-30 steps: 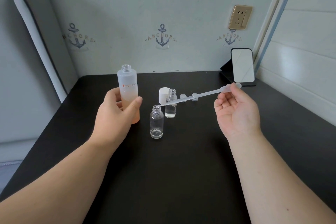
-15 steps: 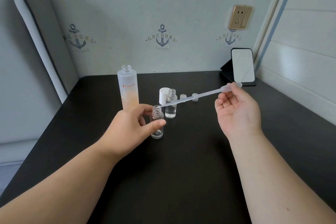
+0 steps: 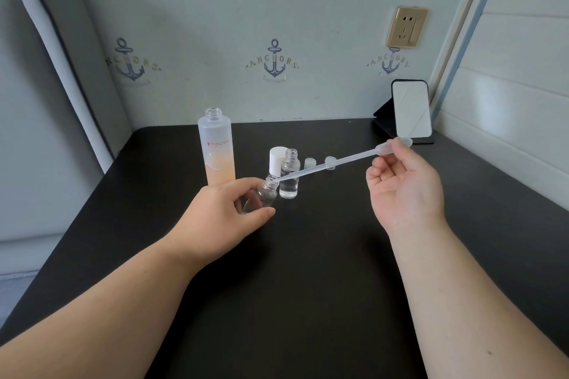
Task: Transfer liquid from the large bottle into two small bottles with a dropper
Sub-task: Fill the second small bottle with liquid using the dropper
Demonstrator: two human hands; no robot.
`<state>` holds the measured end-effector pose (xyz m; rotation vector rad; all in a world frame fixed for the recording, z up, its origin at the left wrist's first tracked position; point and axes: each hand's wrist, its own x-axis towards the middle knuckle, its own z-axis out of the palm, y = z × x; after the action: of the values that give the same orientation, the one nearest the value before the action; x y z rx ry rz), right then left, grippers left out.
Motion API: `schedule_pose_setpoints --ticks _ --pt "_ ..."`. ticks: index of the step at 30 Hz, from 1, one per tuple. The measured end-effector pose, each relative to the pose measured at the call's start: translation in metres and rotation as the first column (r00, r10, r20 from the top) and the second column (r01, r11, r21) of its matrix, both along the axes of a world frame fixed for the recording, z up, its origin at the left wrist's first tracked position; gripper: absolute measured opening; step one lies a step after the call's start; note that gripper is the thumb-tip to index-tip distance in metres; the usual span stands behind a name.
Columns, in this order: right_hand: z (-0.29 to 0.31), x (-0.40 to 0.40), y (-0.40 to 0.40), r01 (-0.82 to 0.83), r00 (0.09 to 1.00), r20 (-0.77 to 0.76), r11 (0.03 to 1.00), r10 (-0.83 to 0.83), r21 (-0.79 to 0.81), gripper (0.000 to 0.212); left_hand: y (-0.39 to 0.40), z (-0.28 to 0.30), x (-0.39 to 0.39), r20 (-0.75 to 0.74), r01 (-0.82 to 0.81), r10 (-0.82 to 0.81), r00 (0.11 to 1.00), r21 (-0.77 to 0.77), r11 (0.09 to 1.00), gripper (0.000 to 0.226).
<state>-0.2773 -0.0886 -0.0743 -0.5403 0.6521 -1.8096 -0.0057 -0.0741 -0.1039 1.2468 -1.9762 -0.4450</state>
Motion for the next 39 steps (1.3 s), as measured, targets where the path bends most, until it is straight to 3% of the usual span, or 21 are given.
schedule_pose_setpoints --ticks 16,31,39 --pt "-0.0011 -0.0010 0.0003 0.009 1.000 -0.016 0.999 -0.008 0.046 0.019 -0.0001 -0.0012 -0.0010 -0.018 -0.010 0.010 1.000 -0.026 1.000 0.036" --pt "-0.0018 -0.0020 -0.0004 0.002 0.998 -0.059 1.000 -0.001 0.014 0.030 -0.0011 -0.0026 0.0004 -0.006 -0.027 0.027 1.000 -0.019 0.999 0.034" --pt "-0.0028 -0.0024 -0.0018 0.023 0.998 -0.058 0.999 -0.022 0.022 0.018 -0.0024 -0.0042 0.0007 -0.034 -0.019 0.018 0.999 -0.017 1.000 0.029"
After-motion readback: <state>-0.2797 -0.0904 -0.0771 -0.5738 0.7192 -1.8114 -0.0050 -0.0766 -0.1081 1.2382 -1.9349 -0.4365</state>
